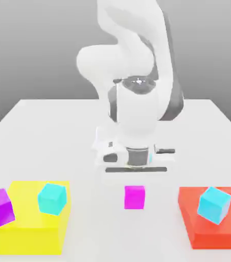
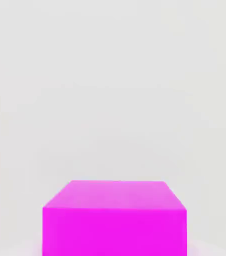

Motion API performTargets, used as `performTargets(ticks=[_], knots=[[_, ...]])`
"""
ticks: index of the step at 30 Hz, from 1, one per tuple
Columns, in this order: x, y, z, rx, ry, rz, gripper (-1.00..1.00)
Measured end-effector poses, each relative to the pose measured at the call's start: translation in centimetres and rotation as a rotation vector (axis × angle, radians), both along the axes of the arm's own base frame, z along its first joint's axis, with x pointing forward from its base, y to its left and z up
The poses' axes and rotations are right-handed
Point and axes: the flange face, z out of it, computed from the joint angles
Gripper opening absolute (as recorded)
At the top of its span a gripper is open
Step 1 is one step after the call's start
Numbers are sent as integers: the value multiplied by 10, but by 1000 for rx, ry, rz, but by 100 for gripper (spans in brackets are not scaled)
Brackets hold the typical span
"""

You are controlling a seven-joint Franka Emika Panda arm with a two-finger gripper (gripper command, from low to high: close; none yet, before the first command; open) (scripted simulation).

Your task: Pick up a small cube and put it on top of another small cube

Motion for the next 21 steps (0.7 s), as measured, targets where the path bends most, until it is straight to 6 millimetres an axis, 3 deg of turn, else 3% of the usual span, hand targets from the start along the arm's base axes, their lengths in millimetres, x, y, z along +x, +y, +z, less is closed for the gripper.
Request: performTargets(ticks=[6,11,13,16,17,21], knots=[[17,76,42,4,0,-34,-100],[12,147,80,0,2,-52,-100],[11,160,77,-4,1,-62,-100],[14,160,45,-6,0,-76,-100],[13,159,33,-5,1,-77,100],[13,159,33,-5,1,-78,100]])
